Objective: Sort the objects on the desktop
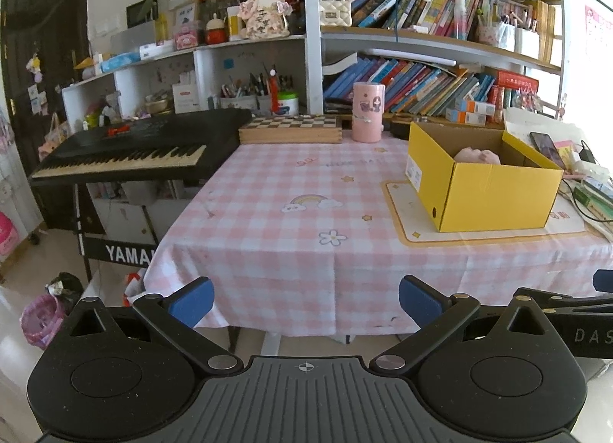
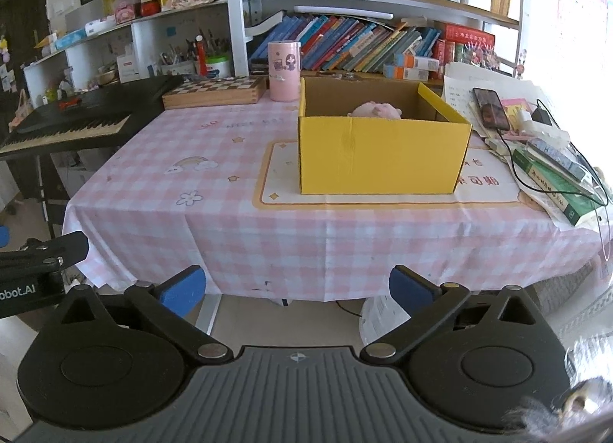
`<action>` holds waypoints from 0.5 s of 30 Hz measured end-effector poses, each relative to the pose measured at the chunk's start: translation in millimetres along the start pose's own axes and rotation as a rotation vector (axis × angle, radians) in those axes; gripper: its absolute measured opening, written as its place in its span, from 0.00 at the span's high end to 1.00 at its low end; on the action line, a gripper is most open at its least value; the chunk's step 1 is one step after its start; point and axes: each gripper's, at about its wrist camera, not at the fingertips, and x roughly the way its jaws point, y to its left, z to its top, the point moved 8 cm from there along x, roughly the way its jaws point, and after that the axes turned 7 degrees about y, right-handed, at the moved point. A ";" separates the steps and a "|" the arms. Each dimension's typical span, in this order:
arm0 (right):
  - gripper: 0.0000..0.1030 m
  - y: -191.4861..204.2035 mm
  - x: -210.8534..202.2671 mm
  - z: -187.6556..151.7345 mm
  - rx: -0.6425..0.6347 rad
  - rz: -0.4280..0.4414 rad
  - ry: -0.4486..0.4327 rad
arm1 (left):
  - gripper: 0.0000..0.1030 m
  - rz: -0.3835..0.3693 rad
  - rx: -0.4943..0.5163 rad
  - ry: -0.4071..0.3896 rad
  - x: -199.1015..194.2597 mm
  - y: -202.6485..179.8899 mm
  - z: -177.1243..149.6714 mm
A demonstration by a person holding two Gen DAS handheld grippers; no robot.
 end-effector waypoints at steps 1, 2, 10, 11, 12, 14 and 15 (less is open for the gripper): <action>0.00 -0.2 0.1 0.4 0.003 0.001 0.001 | 0.00 -0.001 0.004 0.002 0.2 -0.5 -0.5; 0.00 -0.3 0.4 0.2 0.006 0.001 0.001 | 0.00 0.000 0.008 0.004 0.5 -0.6 -1.0; 0.00 1.1 1.2 0.4 0.005 -0.002 0.001 | 0.00 0.004 0.007 0.020 3.6 1.8 -0.8; 0.00 1.1 1.2 0.7 0.004 -0.002 0.000 | 0.00 0.004 0.005 0.020 3.8 2.3 -0.9; 0.00 1.9 1.4 -0.2 0.004 -0.003 0.000 | 0.00 0.004 0.004 0.020 3.9 2.7 -0.9; 0.00 1.9 1.7 -0.2 0.003 -0.003 0.002 | 0.00 0.004 0.002 0.024 5.1 3.5 -0.7; 0.00 2.5 1.5 -0.4 0.004 -0.003 0.002 | 0.00 0.004 0.003 0.026 5.6 3.5 -0.8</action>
